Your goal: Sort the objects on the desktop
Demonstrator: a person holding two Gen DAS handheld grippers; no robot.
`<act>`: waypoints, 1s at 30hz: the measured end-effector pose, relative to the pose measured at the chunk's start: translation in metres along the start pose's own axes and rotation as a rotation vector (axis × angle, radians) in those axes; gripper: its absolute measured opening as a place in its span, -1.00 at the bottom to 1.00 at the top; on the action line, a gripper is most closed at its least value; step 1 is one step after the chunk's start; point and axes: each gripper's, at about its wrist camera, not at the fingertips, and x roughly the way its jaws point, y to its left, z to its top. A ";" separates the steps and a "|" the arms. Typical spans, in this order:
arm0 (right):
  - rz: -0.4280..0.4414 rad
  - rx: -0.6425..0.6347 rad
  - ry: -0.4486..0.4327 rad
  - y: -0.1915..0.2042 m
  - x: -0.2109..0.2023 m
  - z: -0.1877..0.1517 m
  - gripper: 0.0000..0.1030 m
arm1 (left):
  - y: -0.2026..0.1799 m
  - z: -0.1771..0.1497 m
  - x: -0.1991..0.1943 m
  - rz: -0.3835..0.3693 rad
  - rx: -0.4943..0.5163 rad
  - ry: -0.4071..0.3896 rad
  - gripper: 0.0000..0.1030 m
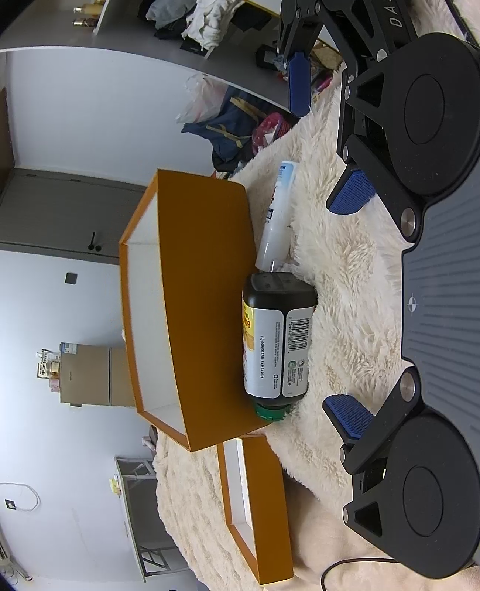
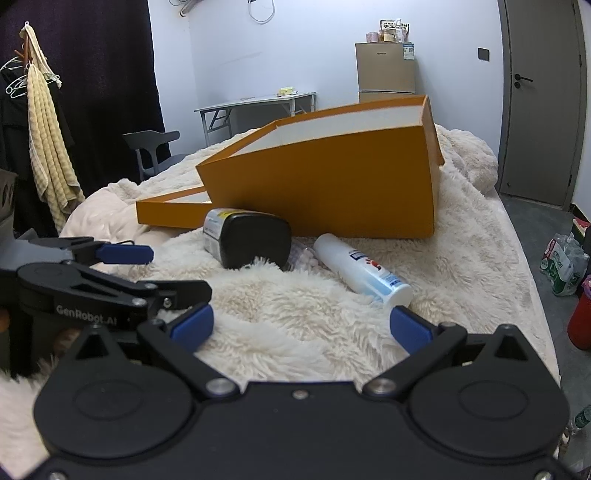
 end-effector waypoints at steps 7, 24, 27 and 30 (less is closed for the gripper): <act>0.007 0.005 -0.003 0.000 -0.001 0.000 1.00 | 0.000 -0.003 0.000 -0.001 0.001 0.000 1.00; 0.016 0.011 -0.004 0.001 -0.004 -0.002 1.00 | 0.000 -0.004 -0.004 -0.002 0.007 -0.009 1.00; 0.016 0.012 -0.006 0.002 -0.005 -0.003 1.00 | 0.000 -0.002 -0.003 -0.002 0.006 -0.010 1.00; 0.016 0.013 -0.008 0.002 -0.006 -0.003 1.00 | 0.000 -0.001 -0.003 -0.002 0.007 -0.007 1.00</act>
